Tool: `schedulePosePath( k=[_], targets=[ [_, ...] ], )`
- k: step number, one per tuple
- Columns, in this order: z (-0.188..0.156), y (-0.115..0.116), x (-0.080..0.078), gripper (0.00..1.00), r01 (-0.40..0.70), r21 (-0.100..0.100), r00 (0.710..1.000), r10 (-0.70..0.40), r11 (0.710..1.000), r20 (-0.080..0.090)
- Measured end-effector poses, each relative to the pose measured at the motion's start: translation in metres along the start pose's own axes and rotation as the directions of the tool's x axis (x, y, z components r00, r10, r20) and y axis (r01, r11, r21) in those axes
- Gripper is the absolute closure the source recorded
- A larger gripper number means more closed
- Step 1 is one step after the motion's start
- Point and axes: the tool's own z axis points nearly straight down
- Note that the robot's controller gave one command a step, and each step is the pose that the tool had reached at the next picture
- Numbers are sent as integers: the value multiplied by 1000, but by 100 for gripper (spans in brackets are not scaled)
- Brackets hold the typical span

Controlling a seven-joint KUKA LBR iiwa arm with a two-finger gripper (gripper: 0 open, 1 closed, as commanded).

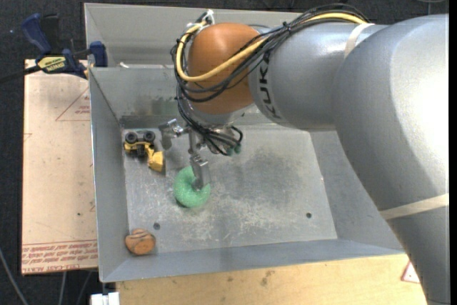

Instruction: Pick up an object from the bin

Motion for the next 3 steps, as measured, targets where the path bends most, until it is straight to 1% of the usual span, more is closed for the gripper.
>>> schedulePosePath(
  k=[1, 2, 3],
  targets=[
    [5, 4, 11, 0, 62, 2, 998, -62, 998, 3],
    [14, 7, 25, 0, 285, 1, 959, -285, 959, 3],
    [23, -6, 24, 100, 23, 0, 1000, -23, 1000, -1]
  ],
)
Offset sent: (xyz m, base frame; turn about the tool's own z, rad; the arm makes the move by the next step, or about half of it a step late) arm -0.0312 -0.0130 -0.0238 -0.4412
